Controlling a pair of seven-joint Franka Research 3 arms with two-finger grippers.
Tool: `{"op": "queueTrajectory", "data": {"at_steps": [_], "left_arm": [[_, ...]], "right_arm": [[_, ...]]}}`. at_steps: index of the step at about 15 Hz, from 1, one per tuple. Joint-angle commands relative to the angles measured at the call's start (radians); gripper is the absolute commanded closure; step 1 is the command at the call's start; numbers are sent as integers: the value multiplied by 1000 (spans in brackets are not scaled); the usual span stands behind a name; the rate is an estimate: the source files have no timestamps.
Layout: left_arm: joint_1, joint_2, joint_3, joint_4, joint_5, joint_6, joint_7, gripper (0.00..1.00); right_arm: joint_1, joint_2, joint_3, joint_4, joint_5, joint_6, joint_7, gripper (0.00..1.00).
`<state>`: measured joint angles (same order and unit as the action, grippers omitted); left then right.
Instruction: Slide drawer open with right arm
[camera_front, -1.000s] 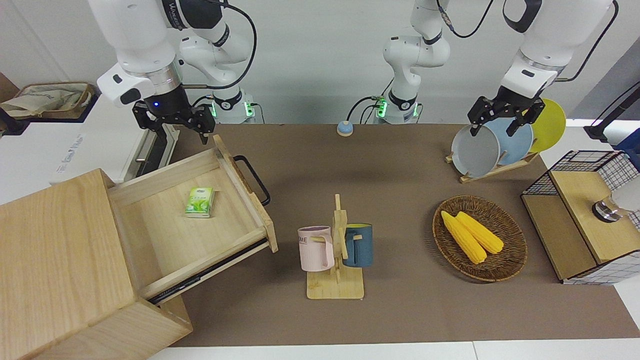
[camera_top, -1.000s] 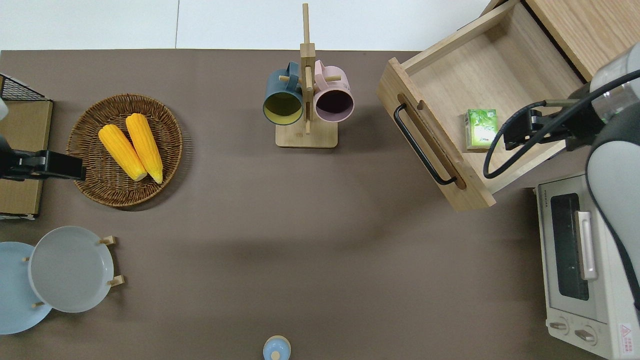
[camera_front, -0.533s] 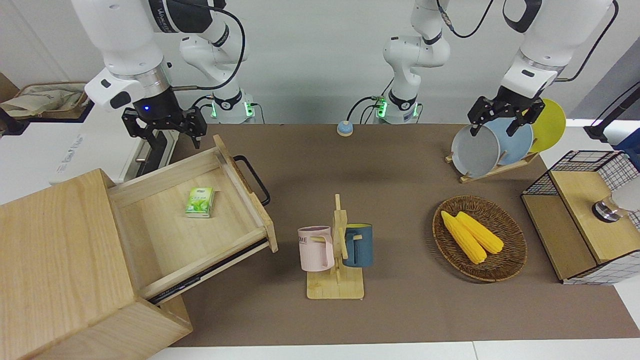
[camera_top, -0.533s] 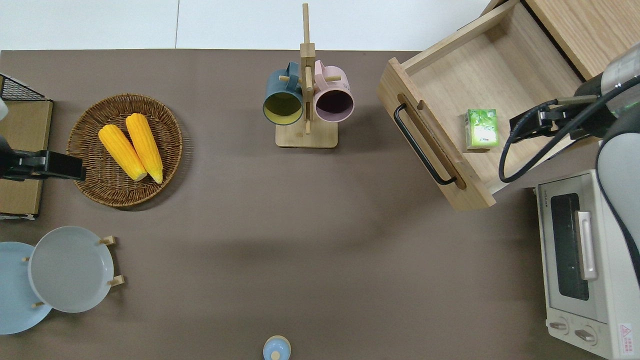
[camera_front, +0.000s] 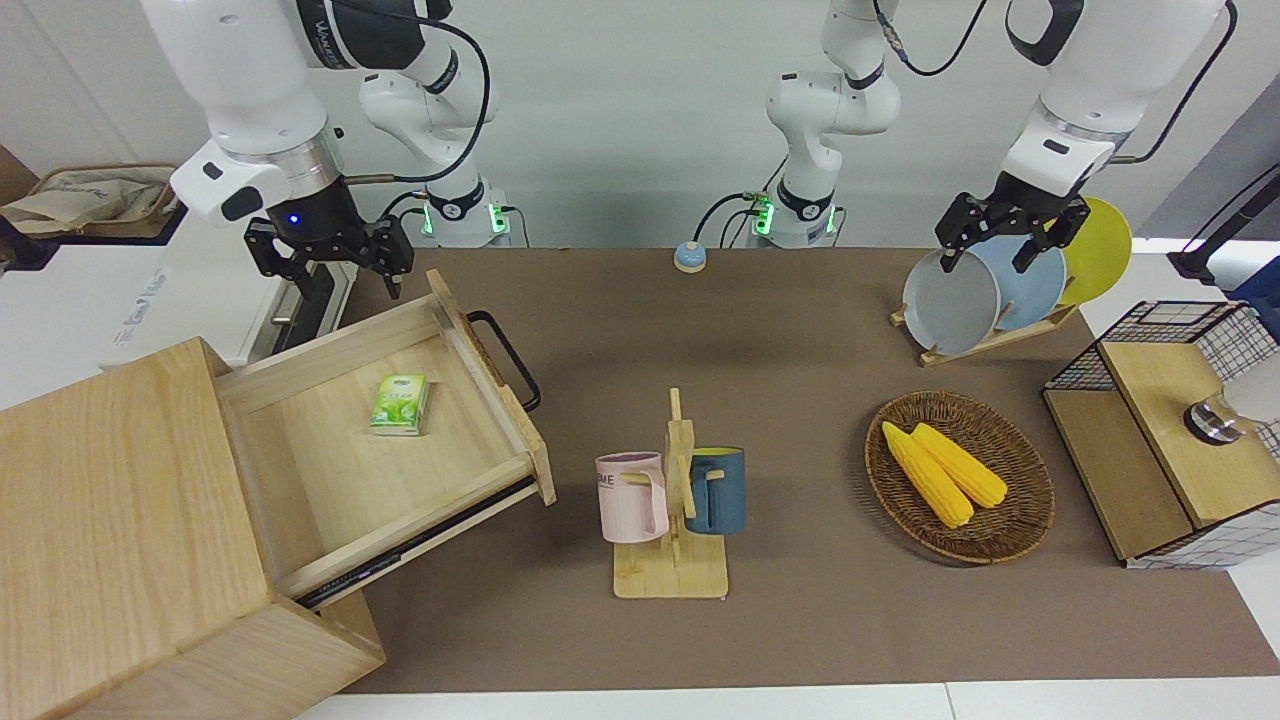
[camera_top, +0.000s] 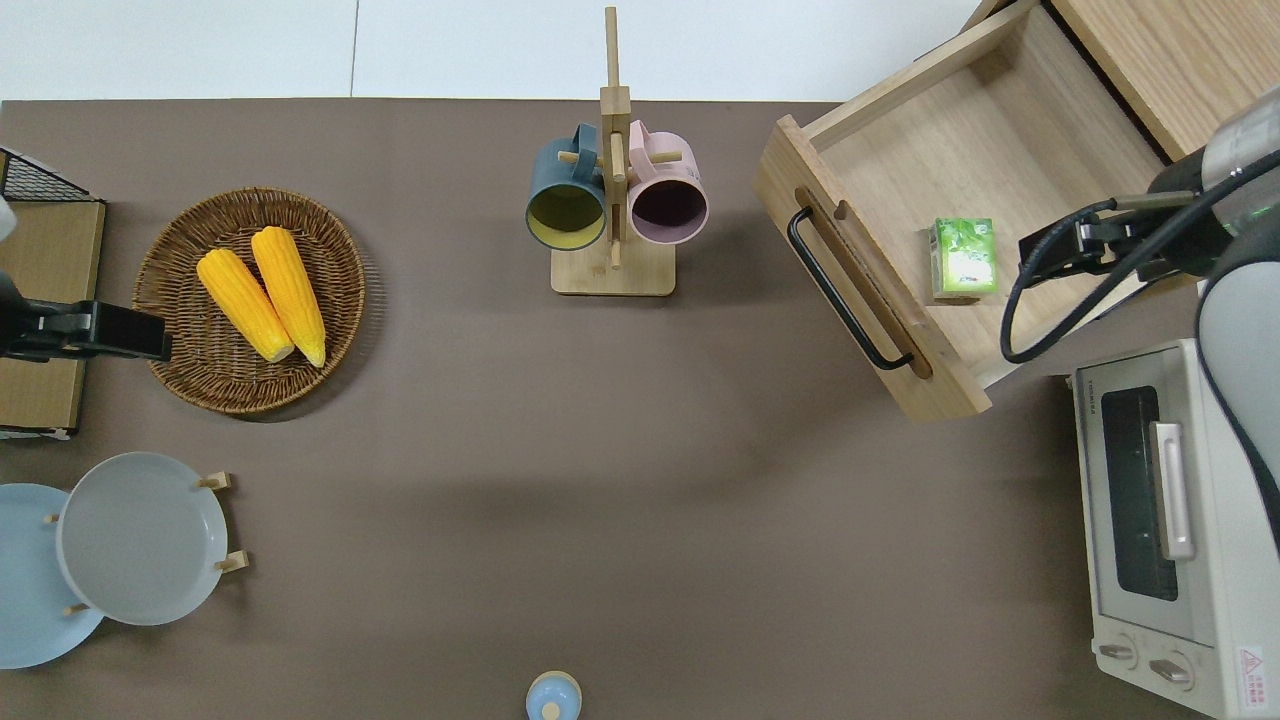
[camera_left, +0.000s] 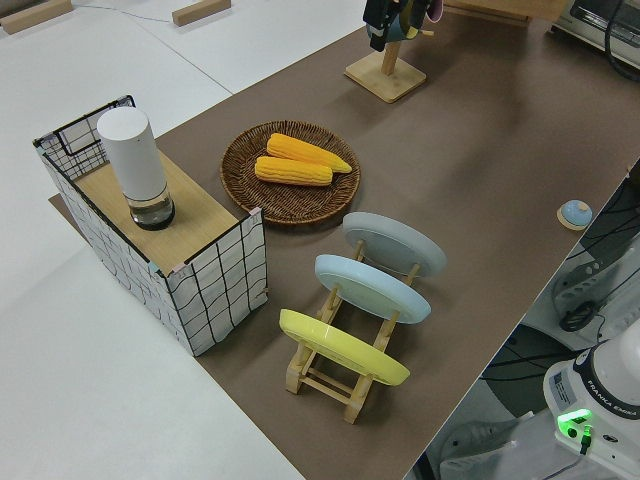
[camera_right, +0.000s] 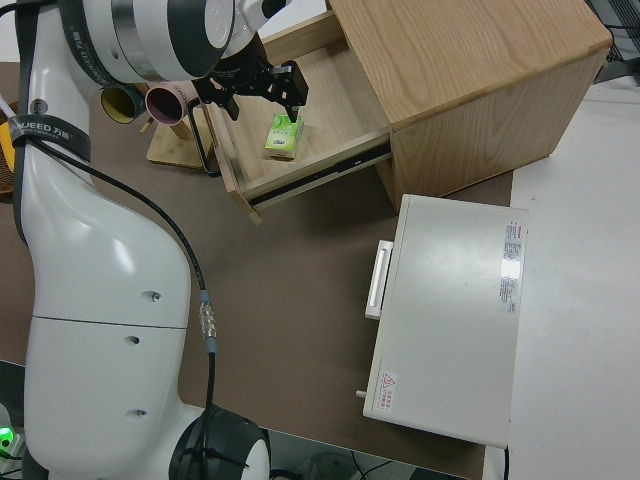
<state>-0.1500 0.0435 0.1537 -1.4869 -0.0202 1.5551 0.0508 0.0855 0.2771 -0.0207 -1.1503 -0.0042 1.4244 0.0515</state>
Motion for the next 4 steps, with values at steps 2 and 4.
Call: {"op": "queueTrajectory", "data": {"at_steps": [2,4], "left_arm": [[-17,13,17,20,12,0,7,5],[-17,13,17,20,12,0,7,2]], "right_arm": [[-38,-18,7,-31,43,24,-21,15],[-39,-18,7,-29,43,24,-25,15]]}}
